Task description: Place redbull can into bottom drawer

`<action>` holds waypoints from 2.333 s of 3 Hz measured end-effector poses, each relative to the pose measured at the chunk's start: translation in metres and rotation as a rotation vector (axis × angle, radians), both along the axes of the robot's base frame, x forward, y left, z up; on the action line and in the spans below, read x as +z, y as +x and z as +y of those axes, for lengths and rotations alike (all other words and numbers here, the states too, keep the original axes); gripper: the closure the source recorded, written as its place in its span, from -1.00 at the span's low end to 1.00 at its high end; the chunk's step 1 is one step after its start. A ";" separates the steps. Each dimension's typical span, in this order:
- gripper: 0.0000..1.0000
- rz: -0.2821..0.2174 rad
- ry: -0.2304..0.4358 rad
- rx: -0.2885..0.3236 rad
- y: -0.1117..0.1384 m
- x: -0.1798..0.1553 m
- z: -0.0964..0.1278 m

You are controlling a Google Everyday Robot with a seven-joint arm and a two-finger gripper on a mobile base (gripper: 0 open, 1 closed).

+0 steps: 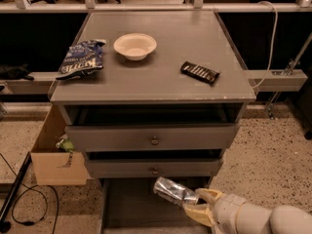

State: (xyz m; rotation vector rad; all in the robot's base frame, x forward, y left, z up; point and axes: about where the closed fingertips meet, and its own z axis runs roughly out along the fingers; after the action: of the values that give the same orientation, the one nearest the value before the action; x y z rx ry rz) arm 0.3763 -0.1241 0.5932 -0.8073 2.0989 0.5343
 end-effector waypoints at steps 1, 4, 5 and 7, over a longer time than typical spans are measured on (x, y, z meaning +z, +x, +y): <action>1.00 0.013 -0.048 0.021 0.042 -0.050 -0.022; 1.00 0.000 -0.039 0.091 0.068 -0.086 0.007; 1.00 -0.028 -0.013 0.117 0.086 -0.119 0.012; 1.00 -0.029 0.027 0.141 0.113 -0.175 0.003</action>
Offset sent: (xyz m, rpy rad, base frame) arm 0.0606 -0.0363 -0.0691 -0.0688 0.0248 0.0208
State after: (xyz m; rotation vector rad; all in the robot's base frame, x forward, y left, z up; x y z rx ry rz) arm 0.4894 -0.1209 0.4180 -0.9470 2.0144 0.6215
